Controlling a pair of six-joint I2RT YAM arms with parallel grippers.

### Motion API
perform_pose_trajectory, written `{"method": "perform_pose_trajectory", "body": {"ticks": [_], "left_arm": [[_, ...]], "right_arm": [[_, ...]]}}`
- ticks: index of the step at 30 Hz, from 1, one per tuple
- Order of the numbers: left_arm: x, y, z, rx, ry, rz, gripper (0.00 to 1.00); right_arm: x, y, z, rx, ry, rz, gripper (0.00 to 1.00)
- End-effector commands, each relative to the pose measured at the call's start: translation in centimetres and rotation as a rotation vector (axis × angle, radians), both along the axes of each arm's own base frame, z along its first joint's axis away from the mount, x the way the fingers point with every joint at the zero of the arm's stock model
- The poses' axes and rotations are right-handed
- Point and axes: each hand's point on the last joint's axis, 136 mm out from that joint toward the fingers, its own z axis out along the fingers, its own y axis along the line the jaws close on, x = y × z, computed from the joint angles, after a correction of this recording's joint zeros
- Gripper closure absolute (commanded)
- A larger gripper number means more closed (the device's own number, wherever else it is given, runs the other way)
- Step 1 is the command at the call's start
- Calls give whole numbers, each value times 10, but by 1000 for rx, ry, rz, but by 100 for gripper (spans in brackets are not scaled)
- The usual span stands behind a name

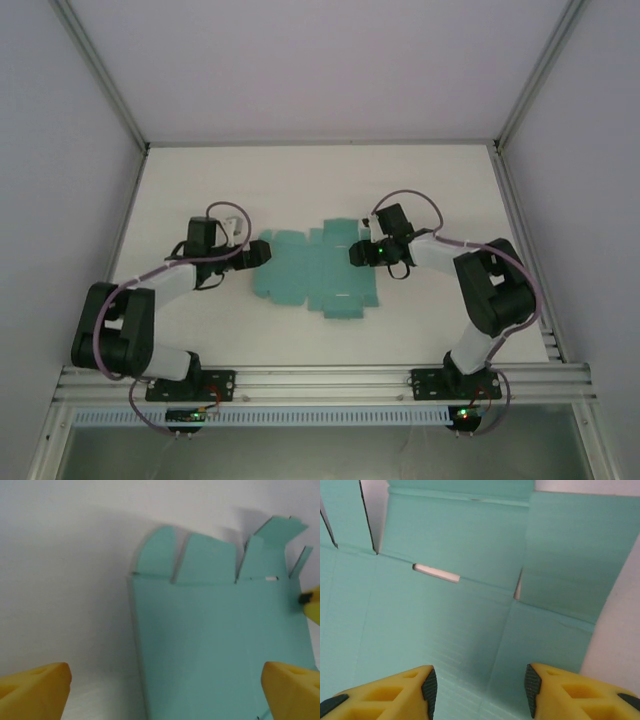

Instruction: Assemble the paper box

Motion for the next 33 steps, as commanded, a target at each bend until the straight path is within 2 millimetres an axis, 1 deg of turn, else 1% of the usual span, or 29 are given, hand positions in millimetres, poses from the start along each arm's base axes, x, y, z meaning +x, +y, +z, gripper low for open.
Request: {"method": "perform_pose_trajectory", "body": {"ticks": [1,4,5,7,9,11,12,14,16,19,22,24,26,28,29,32,33], "left_arm": [[-10,-27,4,-158,19,-105,14],[-8,-40,6,-253,25,-141,26],[-7,-42,7,-275,26,-150,32],[-5,-46,8,-310,23,-154,49],[-2,-48,15,-342,-3,-155,70],[1,-49,24,-361,-36,-148,89],[2,-48,30,-367,-58,-139,99],[6,-46,45,-371,-108,-125,100],[8,-45,68,-385,-170,-120,100],[6,-46,108,-423,-263,-139,100],[2,-45,145,-447,-359,-144,100],[-2,-42,166,-455,-412,-137,100],[-7,-41,184,-467,-454,-139,100],[-14,-41,200,-493,-499,-160,100],[-19,-41,207,-503,-513,-171,100],[-22,-39,218,-504,-523,-161,100],[-24,-39,220,-510,-526,-159,100]], "right_arm": [[-11,-6,-29,-6,76,-19,47],[-10,-7,-35,2,77,-24,46],[-9,-8,-36,5,77,-26,46],[-8,-7,-33,19,72,-21,46],[-6,-7,-30,26,56,-15,45],[-1,-9,-21,29,31,-18,44],[1,-10,-14,35,13,-19,43],[6,-14,6,54,-24,-25,39],[10,-19,32,97,-62,-30,35],[10,-27,72,181,-109,-37,25],[3,-34,108,290,-119,-41,20],[-5,-36,129,364,-127,-14,20],[-14,-33,145,424,-143,30,20],[-21,-31,156,455,-165,70,21],[-23,-32,160,458,-173,75,23],[-28,-31,175,485,-222,108,32],[-31,-27,180,510,-240,128,33]]}}
